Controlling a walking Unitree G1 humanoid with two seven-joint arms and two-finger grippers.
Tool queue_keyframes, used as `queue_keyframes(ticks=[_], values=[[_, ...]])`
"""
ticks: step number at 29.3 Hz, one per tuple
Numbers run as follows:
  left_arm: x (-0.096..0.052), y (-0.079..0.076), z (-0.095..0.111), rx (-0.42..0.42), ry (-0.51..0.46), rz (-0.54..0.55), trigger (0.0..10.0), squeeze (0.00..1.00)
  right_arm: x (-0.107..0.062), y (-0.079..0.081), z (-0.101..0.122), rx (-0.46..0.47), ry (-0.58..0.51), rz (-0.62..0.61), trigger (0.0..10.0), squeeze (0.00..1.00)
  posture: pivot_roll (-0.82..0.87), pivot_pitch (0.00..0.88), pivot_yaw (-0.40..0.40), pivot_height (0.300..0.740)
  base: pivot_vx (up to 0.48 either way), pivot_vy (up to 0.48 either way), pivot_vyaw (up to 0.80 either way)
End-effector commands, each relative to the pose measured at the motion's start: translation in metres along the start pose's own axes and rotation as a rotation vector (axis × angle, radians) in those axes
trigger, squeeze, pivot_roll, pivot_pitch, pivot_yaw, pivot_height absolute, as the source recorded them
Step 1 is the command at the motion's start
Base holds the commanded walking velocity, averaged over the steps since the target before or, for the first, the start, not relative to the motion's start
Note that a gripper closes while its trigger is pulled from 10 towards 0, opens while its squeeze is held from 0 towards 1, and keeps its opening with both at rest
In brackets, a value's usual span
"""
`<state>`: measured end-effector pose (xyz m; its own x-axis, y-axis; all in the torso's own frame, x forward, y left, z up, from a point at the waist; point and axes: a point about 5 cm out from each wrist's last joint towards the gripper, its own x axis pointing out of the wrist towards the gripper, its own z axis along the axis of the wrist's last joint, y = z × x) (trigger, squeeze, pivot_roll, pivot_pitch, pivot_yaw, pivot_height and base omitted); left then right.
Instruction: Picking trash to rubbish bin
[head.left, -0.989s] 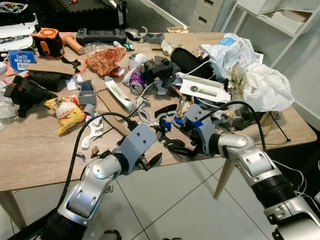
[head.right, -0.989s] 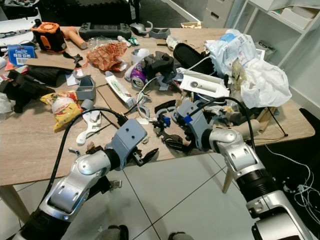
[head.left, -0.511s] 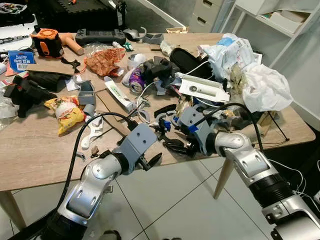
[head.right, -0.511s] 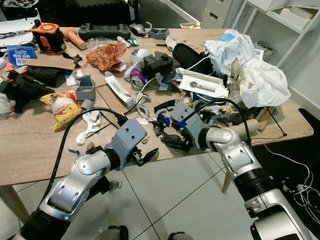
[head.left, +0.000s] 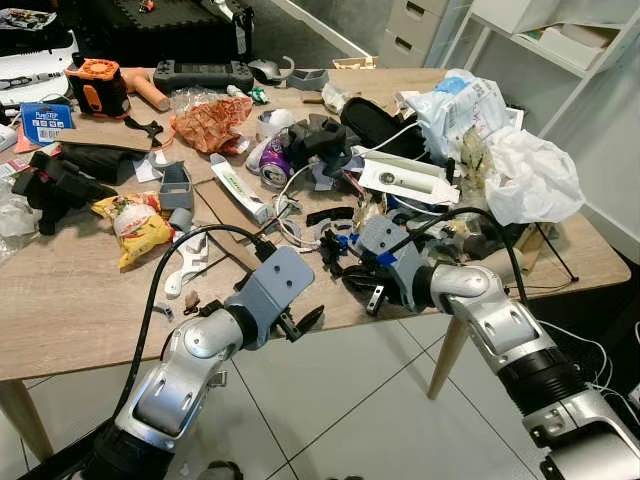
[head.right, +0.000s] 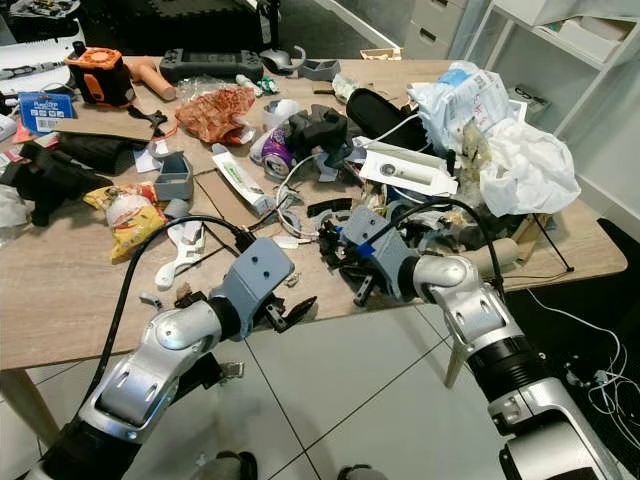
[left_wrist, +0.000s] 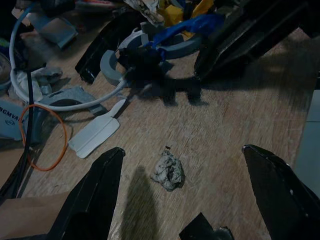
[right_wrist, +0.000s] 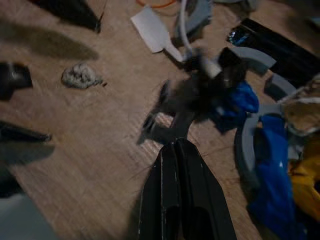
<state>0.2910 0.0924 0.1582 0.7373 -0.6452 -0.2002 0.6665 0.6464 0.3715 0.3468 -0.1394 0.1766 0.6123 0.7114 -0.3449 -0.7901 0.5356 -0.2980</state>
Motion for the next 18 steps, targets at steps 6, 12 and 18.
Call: queue_keyframes(ticks=[6,12,18], values=[[0.002,-0.003,-0.001,0.013,-0.003,-0.02,10.0,0.0,-0.02,-0.008,0.038,0.171,-0.266,0.001,0.3,0.0,-0.01,0.159,-0.055,0.74,0.0,0.0,0.0],[0.002,-0.004,-0.002,0.018,-0.01,-0.001,10.0,0.0,-0.051,-0.024,0.091,0.295,-0.625,-0.082,0.0,0.0,-0.03,0.143,-0.06,0.74,0.0,0.0,0.0],[0.005,-0.001,-0.002,0.037,-0.01,-0.011,10.0,0.0,-0.036,-0.009,0.058,0.199,-0.389,-0.109,10.0,0.0,-0.02,0.128,-0.044,0.74,0.0,0.0,0.0]])
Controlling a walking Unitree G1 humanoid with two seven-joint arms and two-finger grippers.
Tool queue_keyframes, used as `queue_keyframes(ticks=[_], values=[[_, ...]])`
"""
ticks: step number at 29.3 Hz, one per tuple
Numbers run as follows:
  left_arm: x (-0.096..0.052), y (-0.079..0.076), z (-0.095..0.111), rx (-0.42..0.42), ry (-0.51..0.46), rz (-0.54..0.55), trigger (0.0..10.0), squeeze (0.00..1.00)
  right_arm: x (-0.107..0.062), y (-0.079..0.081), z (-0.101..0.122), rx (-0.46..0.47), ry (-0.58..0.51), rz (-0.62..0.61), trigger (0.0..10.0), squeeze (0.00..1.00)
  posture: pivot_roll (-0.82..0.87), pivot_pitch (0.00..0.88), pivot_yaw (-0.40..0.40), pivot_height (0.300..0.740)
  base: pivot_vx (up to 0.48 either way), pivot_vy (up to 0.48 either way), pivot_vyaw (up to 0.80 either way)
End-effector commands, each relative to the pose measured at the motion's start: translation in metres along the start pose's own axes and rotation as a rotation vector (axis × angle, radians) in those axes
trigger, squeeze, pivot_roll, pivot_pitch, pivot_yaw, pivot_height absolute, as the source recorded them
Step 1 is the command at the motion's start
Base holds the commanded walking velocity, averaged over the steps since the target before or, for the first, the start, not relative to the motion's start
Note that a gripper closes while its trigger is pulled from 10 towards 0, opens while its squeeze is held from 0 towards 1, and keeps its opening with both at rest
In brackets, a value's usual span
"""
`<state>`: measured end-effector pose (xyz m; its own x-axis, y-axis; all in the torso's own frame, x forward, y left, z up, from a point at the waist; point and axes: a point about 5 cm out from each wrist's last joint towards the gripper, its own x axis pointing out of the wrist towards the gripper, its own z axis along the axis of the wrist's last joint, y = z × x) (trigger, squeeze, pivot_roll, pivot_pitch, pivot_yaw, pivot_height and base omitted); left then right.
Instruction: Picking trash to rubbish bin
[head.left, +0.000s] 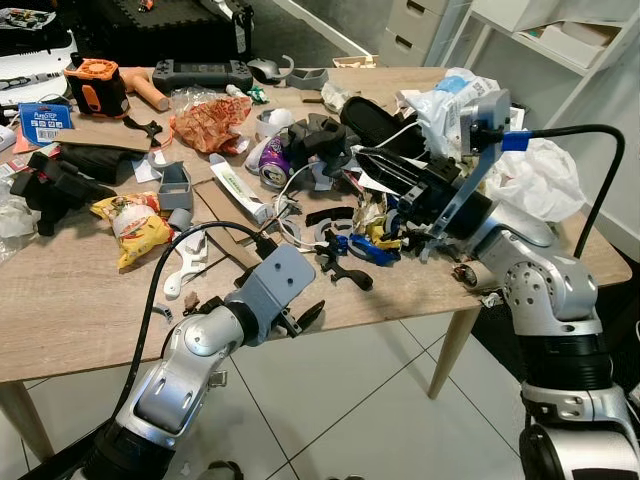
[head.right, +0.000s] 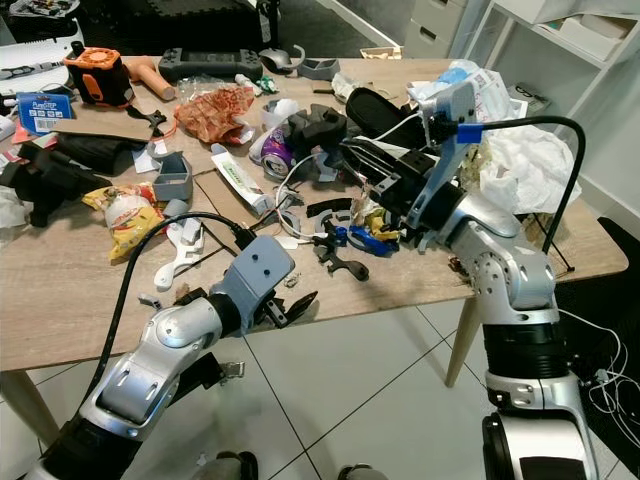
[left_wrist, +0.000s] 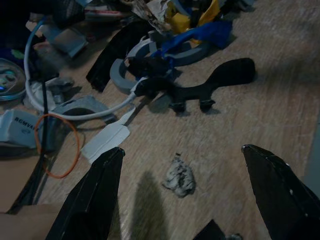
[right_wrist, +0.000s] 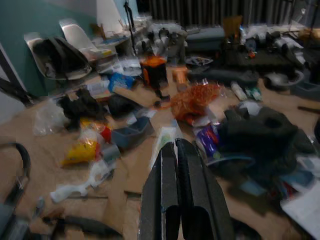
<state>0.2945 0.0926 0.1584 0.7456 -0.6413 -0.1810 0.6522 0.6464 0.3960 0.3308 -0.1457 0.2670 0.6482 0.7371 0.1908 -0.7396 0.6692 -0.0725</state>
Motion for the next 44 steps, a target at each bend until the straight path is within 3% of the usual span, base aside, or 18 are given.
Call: queue_keyframes(ticks=[1,2,3,4,5,9,18,19,20,34,44], values=[[0.002,-0.002,-0.002,0.017,0.004,-0.026,10.0,0.0,-0.005,0.005,-0.035,-0.09,0.225,0.012,10.0,0.0,-0.02,0.128,-0.044,0.74,0.0,0.0,0.0],[0.002,-0.002,-0.002,0.017,0.004,-0.026,10.0,0.0,-0.005,0.005,-0.035,-0.09,0.225,0.012,10.0,0.0,-0.02,0.128,-0.044,0.74,0.0,0.0,0.0],[0.002,-0.001,-0.002,0.019,0.006,-0.024,10.0,0.0,-0.008,0.006,-0.049,-0.116,0.325,0.024,10.0,0.0,-0.02,0.131,-0.046,0.74,0.0,0.0,0.0],[0.002,-0.001,-0.002,0.022,0.008,-0.023,10.0,0.0,-0.011,0.006,-0.058,-0.129,0.391,0.023,10.0,0.59,-0.01,0.136,-0.051,0.74,0.0,0.0,0.0],[0.002,-0.001,-0.002,0.024,0.01,-0.022,10.0,0.0,-0.012,0.006,-0.063,-0.133,0.426,0.019,10.0,1.0,-0.01,0.136,-0.055,0.74,0.0,0.0,0.0],[0.001,-0.003,-0.003,0.021,0.011,-0.021,10.0,0.0,-0.012,0.006,-0.067,-0.104,0.441,0.005,10.0,1.0,-0.01,0.145,-0.065,0.74,0.0,0.0,0.0],[-0.001,-0.007,-0.004,0.015,0.016,-0.016,10.0,0.0,-0.013,-0.004,-0.084,-0.152,0.568,0.02,10.0,1.0,0.0,0.159,-0.083,0.74,0.0,0.0,0.0],[-0.001,-0.007,-0.004,0.018,0.017,-0.018,10.0,0.0,-0.016,-0.004,-0.089,-0.156,0.614,0.024,10.0,0.58,0.0,0.159,-0.083,0.74,0.0,0.0,0.0],[-0.001,-0.007,-0.004,0.019,0.017,-0.019,10.0,0.0,-0.018,-0.005,-0.092,-0.157,0.65,0.027,10.0,0.0,0.0,0.162,-0.081,0.74,0.0,0.0,0.0],[0.0,-0.008,-0.003,0.016,0.013,-0.019,10.0,0.0,-0.017,-0.009,-0.103,-0.157,0.71,0.014,10.0,0.0,0.0,0.168,-0.088,0.74,0.0,0.0,0.0],[-0.001,-0.007,-0.003,0.017,0.018,-0.022,10.0,0.0,-0.011,-0.004,-0.11,-0.124,0.683,0.022,10.0,0.0,0.0,0.172,-0.085,0.74,0.0,0.0,0.0]])
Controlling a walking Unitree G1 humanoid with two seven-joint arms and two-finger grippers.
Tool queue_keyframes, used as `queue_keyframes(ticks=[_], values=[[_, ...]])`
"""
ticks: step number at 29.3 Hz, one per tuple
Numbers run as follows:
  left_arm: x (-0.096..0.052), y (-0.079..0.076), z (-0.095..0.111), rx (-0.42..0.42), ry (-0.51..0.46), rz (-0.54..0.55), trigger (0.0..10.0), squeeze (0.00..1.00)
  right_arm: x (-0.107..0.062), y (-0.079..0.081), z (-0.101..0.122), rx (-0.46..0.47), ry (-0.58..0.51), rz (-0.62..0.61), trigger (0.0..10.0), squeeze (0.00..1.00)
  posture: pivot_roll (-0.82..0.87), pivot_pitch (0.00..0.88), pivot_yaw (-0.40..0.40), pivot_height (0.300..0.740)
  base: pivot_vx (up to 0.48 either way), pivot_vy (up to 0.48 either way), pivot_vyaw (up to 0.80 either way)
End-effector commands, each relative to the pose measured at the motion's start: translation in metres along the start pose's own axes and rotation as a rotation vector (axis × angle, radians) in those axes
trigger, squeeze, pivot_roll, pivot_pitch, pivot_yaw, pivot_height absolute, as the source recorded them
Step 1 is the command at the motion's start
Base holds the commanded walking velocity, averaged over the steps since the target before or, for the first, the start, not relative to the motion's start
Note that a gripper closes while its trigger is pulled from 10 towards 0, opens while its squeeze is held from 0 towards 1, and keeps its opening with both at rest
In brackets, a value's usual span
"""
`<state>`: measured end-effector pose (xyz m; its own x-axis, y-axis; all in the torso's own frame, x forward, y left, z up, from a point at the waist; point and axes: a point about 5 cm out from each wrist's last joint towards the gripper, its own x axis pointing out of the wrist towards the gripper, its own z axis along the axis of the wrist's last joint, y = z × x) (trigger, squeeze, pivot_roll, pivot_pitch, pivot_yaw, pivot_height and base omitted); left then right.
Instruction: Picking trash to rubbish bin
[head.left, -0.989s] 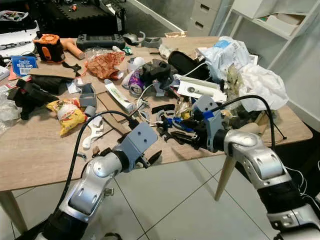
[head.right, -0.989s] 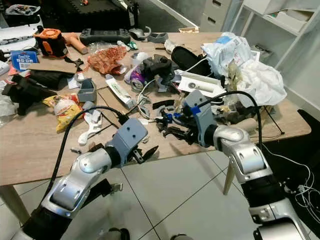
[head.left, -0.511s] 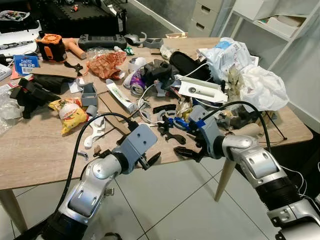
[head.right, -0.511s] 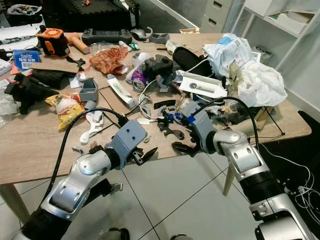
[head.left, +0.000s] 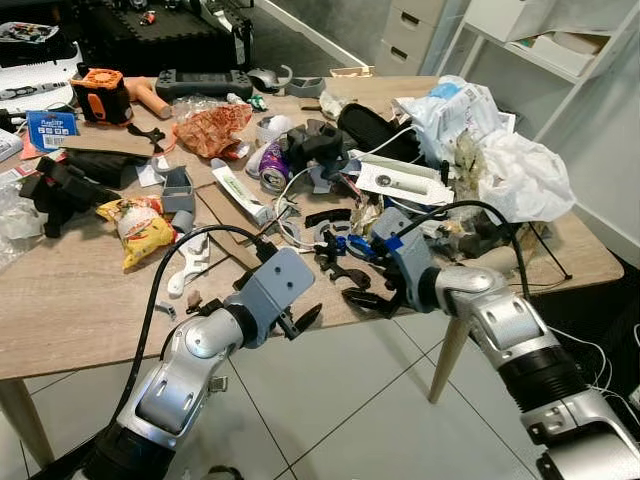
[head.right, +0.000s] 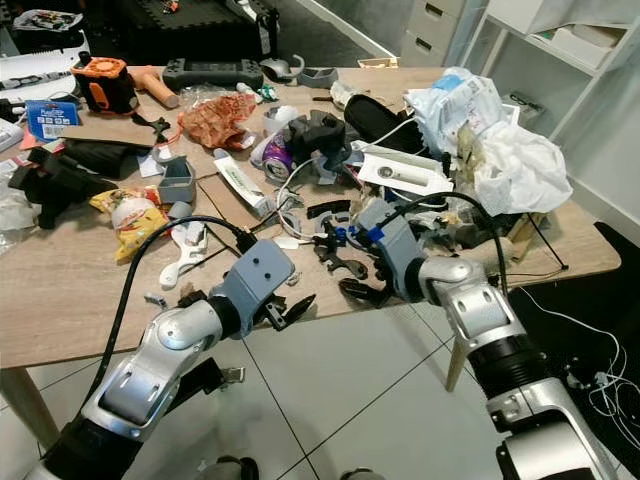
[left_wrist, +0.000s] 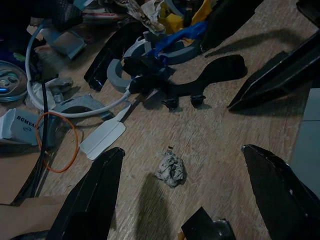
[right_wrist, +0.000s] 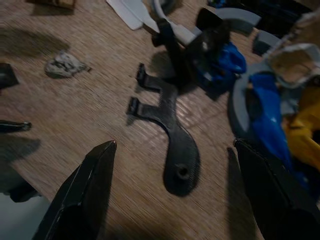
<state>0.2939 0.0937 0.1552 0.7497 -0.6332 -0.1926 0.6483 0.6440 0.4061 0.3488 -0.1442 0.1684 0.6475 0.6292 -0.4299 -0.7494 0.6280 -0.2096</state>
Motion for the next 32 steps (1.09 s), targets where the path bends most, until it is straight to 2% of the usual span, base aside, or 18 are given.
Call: queue_keyframes(ticks=[1,4,5,6,7,8,9,10,11,28,29,31,32], values=[[-0.001,-0.007,0.0,0.006,0.003,-0.026,10.0,0.0,0.002,0.002,-0.011,0.018,0.041,0.012,10.0,0.0,0.0,0.172,-0.085,0.74,0.0,0.0,0.0],[-0.002,-0.008,0.0,0.005,0.006,-0.029,10.0,0.0,0.003,0.005,-0.012,0.015,0.046,0.026,10.0,0.0,0.0,0.177,-0.084,0.74,0.0,0.0,0.0],[-0.002,-0.009,0.0,0.004,0.006,-0.031,10.0,0.0,0.003,0.006,-0.012,0.02,0.049,0.03,8.4,0.0,0.0,0.18,-0.081,0.74,0.0,0.0,0.0],[-0.002,-0.009,0.0,0.004,0.006,-0.031,10.0,0.0,0.003,0.006,-0.012,0.02,0.049,0.03,8.4,0.0,0.0,0.18,-0.081,0.74,0.0,0.0,0.0],[-0.001,-0.009,0.0,0.004,0.006,-0.033,10.0,0.0,0.003,0.006,-0.014,0.026,0.053,0.031,4.2,0.0,0.0,0.18,-0.081,0.74,0.0,0.0,0.0],[-0.001,-0.009,0.0,0.005,0.007,-0.034,10.0,0.0,0.002,0.005,-0.015,0.03,0.056,0.032,4.2,0.0,0.0,0.18,-0.081,0.74,0.0,0.0,0.0],[-0.001,-0.009,0.0,0.004,0.007,-0.035,10.0,0.0,0.002,0.005,-0.016,0.035,0.059,0.032,1.5,0.0,0.0,0.18,-0.081,0.74,0.0,0.0,0.0],[-0.001,-0.009,0.0,0.004,0.007,-0.035,10.0,0.0,0.002,0.005,-0.016,0.035,0.059,0.032,1.5,0.0,0.0,0.18,-0.081,0.74,0.0,0.0,0.0],[-0.001,-0.009,0.0,0.005,0.008,-0.036,10.0,0.0,0.002,0.005,-0.017,0.042,0.063,0.032,0.0,0.0,0.0,0.185,-0.079,0.74,0.0,0.0,0.0],[-0.002,-0.011,-0.002,0.009,0.02,-0.046,10.0,0.0,0.0,0.005,-0.022,0.058,0.084,0.031,0.0,0.0,0.0,0.189,-0.078,0.74,0.0,0.0,0.0],[-0.002,-0.011,-0.001,0.011,0.019,-0.045,10.0,0.0,-0.001,0.002,-0.012,0.111,0.007,0.024,0.0,0.0,0.0,0.189,-0.078,0.74,0.0,0.0,0.0],[-0.002,-0.011,-0.001,0.011,0.018,-0.045,10.0,0.0,-0.002,0.001,-0.007,0.135,-0.03,0.023,0.0,0.0,0.0,0.189,-0.078,0.74,0.0,0.0,0.0],[-0.003,-0.01,-0.001,0.013,0.015,-0.038,10.0,0.0,-0.005,-0.003,0.011,0.172,-0.16,0.012,0.0,0.0,0.0,0.193,-0.076,0.74,0.0,0.0,0.0]])
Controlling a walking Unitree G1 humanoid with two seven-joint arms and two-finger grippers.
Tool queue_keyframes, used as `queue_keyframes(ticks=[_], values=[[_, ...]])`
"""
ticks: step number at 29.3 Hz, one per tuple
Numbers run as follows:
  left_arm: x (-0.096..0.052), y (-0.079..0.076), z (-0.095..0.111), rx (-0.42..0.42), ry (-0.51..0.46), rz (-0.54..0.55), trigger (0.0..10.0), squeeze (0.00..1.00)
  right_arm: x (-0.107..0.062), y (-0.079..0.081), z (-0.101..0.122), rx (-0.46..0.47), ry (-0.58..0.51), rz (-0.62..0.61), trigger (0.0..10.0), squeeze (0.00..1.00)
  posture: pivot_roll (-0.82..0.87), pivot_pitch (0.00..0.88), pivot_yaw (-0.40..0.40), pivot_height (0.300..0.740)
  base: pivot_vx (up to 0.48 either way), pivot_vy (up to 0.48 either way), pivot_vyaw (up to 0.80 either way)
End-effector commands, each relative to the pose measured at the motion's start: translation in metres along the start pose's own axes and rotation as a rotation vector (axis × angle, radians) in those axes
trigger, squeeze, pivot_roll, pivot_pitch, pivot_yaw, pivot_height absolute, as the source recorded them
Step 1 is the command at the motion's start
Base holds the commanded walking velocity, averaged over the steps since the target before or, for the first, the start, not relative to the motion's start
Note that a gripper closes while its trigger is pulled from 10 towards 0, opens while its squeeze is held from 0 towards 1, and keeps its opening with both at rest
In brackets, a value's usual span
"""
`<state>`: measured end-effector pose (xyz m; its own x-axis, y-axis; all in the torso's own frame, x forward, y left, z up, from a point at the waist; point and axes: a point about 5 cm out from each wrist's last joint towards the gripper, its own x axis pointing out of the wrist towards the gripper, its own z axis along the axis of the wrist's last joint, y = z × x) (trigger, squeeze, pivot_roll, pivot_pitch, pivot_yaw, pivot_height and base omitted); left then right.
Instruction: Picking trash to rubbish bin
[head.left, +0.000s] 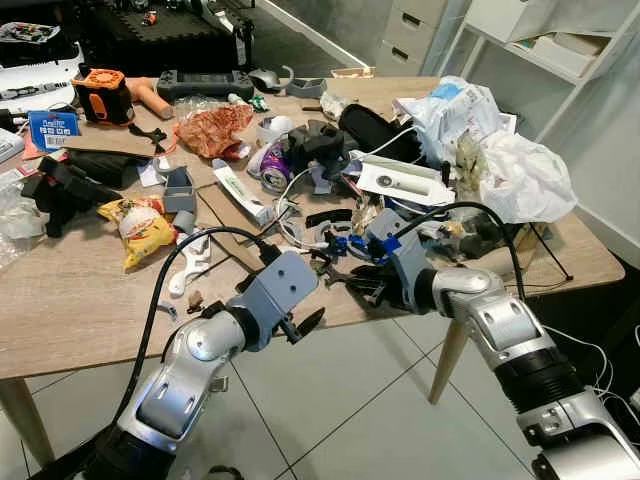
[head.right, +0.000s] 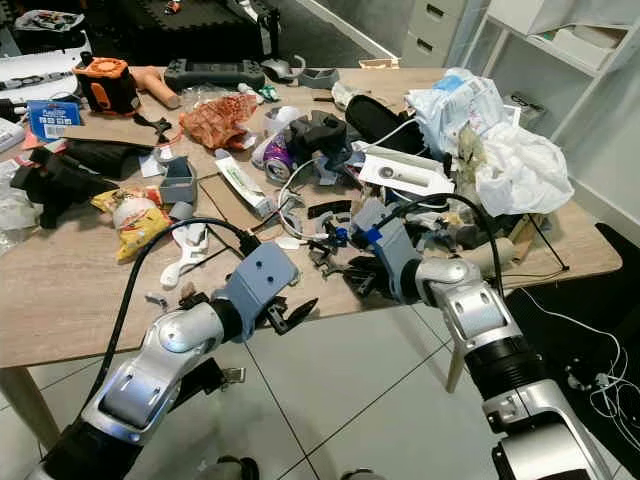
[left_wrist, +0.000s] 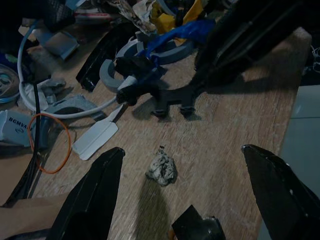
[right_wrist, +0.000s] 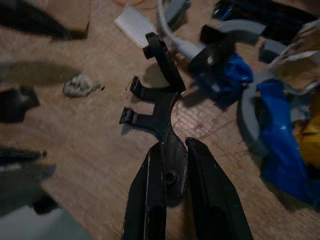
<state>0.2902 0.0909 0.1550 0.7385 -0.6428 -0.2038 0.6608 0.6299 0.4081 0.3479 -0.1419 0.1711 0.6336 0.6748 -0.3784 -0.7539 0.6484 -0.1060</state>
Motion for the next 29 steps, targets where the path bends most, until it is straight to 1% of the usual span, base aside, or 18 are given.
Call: queue_keyframes(ticks=[1,2,3,5,6,7,8,9,10,14,17,18,19,20,22,24,27,29], values=[[-0.001,-0.005,-0.002,0.006,0.011,-0.02,10.0,0.0,-0.004,-0.004,0.009,0.068,-0.099,-0.016,0.0,0.0,0.0,0.193,-0.076,0.74,0.0,0.0,0.0],[-0.001,-0.005,-0.002,0.006,0.011,-0.02,10.0,0.0,-0.004,-0.004,0.009,0.068,-0.099,-0.016,0.0,0.0,0.0,0.193,-0.076,0.74,0.0,0.0,0.0],[-0.002,-0.004,-0.002,0.008,0.007,-0.011,10.0,0.0,-0.011,-0.005,0.039,0.109,-0.306,-0.009,0.0,0.0,0.0,0.192,-0.075,0.74,0.0,0.0,0.0],[-0.002,-0.004,-0.002,0.008,0.007,-0.011,10.0,0.0,-0.011,-0.005,0.039,0.109,-0.306,-0.009,0.0,0.0,0.0,0.192,-0.075,0.74,0.0,0.0,0.0],[-0.002,-0.003,-0.002,0.011,0.006,-0.005,10.0,0.0,-0.022,-0.007,0.066,0.159,-0.505,-0.004,0.0,0.0,0.0,0.192,-0.075,0.74,0.0,0.0,0.0],[-0.002,-0.003,-0.002,0.011,0.006,-0.005,10.0,0.0,-0.022,-0.007,0.066,0.159,-0.505,-0.004,0.0,0.0,0.0,0.192,-0.075,0.74,0.0,0.0,0.0],[-0.001,-0.002,-0.002,0.012,0.005,0.002,10.0,0.0,-0.036,-0.006,0.09,0.199,-0.682,0.002,0.0,0.0,-0.01,0.186,-0.075,0.74,0.0,0.0,0.0],[-0.001,-0.002,-0.002,0.012,0.005,0.002,10.0,0.0,-0.036,-0.006,0.09,0.199,-0.682,0.002,0.0,0.0,-0.01,0.186,-0.075,0.74,0.0,0.0,0.0],[0.0,-0.002,-0.001,0.012,0.0,0.011,10.0,0.0,-0.045,-0.005,0.103,0.224,-0.787,-0.012,0.0,0.0,-0.01,0.183,-0.076,0.74,0.0,0.0,0.0],[0.0,-0.001,-0.001,0.006,-0.005,0.022,10.0,0.0,-0.049,-0.004,0.108,0.236,-0.835,-0.04,0.0,0.0,-0.01,0.182,-0.076,0.74,0.0,0.0,0.0],[0.001,0.002,-0.001,-0.016,-0.015,0.077,10.0,0.0,-0.05,0.001,0.107,0.232,-0.862,-0.135,0.0,0.0,-0.02,0.171,-0.07,0.74,0.0,0.0,0.0],[0.001,0.003,-0.003,-0.026,-0.013,0.108,10.0,0.0,-0.049,0.004,0.106,0.24,-0.868,-0.174,2.0,0.0,-0.03,0.167,-0.067,0.74,0.0,0.0,0.0],[0.001,0.003,-0.003,-0.026,-0.013,0.108,10.0,0.0,-0.049,0.004,0.106,0.24,-0.868,-0.174,2.0,0.0,-0.03,0.167,-0.067,0.74,0.0,0.0,0.0],[0.001,0.007,-0.007,-0.037,-0.002,0.164,10.0,0.0,-0.047,0.006,0.103,0.23,-0.855,-0.243,10.0,0.0,-0.03,0.15,-0.061,0.74,0.0,0.0,0.0],[0.002,0.011,-0.011,-0.057,0.004,0.257,10.0,0.0,-0.044,0.008,0.093,0.233,-0.819,-0.363,10.0,0.0,-0.04,0.13,-0.054,0.74,0.0,0.0,0.0],[0.002,0.011,-0.011,-0.057,0.004,0.257,10.0,0.0,-0.044,0.008,0.093,0.233,-0.819,-0.363,10.0,0.0,-0.04,0.13,-0.054,0.74,0.0,0.0,0.0],[0.004,0.025,-0.007,-0.141,-0.023,0.389,10.0,0.0,-0.045,-0.003,0.076,0.267,-0.743,-0.554,10.0,0.0,-0.05,0.124,-0.048,0.74,0.0,0.0,0.0],[0.004,0.03,-0.007,-0.18,-0.026,0.437,10.0,0.0,-0.046,-0.005,0.068,0.291,-0.695,-0.617,10.0,0.0,-0.05,0.124,-0.048,0.74,0.0,0.0,0.0]])
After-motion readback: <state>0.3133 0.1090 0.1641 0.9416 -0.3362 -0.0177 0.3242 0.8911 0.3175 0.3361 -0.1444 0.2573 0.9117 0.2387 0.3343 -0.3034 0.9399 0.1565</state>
